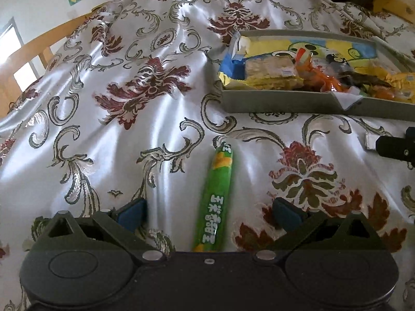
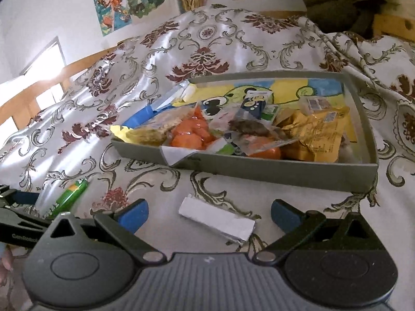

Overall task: Organize snacks
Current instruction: 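Grasp the green snack stick with the left tool while the right tool grasps the white wrapped bar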

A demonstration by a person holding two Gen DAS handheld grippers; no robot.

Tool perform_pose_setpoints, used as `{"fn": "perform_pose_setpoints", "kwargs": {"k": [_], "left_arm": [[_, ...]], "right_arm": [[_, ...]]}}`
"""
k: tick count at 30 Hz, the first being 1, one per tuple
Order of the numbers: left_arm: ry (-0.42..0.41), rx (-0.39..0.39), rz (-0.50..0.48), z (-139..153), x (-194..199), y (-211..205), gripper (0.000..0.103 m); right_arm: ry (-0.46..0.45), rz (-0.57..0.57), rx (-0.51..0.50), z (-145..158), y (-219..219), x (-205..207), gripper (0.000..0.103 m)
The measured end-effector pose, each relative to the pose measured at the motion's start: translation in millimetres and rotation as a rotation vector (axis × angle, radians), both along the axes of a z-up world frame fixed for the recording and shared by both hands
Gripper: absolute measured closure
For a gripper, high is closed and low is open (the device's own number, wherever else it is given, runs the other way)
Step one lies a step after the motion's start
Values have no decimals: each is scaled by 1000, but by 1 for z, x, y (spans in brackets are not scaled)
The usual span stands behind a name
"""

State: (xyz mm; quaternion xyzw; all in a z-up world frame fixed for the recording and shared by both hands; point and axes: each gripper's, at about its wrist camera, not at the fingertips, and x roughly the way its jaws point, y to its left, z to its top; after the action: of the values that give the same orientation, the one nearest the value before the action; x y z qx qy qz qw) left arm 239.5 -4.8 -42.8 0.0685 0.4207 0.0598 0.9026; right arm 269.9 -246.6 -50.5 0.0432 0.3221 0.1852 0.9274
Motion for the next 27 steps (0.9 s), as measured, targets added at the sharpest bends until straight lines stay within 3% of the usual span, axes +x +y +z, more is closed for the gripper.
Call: {"fn": "perform_pose_setpoints", "kwargs": {"k": [5,13,24,27], "left_arm": [[7,-12,5,1,1,3,1],[11,-52,29,3,1,9,4],[5,-104,63,9,-5,14,21],[9,-98,51,10,-8,11,30]], "right_arm": [[40,24,-12,-8,5,4,0],[65,152,51,-10,13,-2,2],[56,264,38,-10,33,-17,38],[37,256,19,-12,36,-19,39]]}}
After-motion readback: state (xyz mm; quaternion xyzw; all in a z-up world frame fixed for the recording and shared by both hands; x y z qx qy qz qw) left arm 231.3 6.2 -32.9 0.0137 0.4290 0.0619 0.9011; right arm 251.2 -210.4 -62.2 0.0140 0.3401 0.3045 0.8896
